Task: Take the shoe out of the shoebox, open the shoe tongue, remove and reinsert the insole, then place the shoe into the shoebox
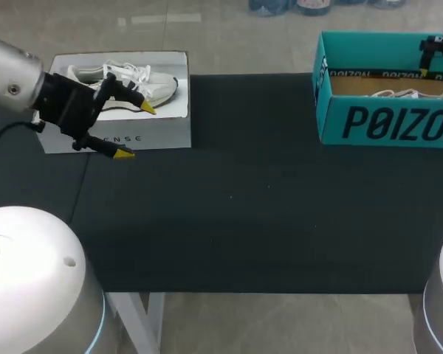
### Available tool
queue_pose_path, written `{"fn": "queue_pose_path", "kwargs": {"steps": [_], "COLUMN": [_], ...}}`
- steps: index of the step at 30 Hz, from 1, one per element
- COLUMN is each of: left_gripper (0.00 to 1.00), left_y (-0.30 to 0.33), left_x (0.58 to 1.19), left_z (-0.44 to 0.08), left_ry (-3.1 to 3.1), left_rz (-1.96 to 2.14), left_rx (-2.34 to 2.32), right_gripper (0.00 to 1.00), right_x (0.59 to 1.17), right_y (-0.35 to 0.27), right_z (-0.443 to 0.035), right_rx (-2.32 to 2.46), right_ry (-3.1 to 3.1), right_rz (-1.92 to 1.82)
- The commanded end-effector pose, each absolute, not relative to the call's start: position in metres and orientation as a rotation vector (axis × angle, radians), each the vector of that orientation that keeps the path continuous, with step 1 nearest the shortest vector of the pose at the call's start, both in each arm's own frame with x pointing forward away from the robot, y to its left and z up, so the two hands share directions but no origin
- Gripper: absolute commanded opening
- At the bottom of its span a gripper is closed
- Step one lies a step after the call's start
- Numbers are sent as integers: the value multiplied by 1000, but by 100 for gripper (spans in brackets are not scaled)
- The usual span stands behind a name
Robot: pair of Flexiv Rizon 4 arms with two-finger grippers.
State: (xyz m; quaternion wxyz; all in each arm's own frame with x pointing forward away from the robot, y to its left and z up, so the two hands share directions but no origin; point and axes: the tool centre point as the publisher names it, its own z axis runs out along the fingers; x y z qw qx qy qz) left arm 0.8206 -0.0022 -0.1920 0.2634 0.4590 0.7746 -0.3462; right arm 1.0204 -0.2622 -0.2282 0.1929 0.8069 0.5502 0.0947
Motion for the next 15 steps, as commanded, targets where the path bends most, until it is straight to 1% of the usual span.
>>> {"fn": "queue_pose_path", "kwargs": {"steps": [1,5,10,13,15], "left_gripper": [100,100,100,100,100], "left_y": [46,68,92,101,101], "left_x": [825,826,835,848,848], "left_z": [-183,-188,-194,-199,-199], "left_ry": [2084,1990,1917,1968,1968], "left_rz": [-329,-311,-170,4,4], "left_rx": [2017,2185,2314,2301,2301], "right_gripper": [100,100,100,100,100], "right_x": [1019,1019,1019,1019,1019], "right_y": [-262,-262,-262,-262,-262], "right_z": [-228,-228,-228,-228,-228], "right_rx": [2264,2264,2264,2264,2264], "right_ry": [1543,1543,1543,1543,1543], "right_rz": [266,266,266,266,266]}}
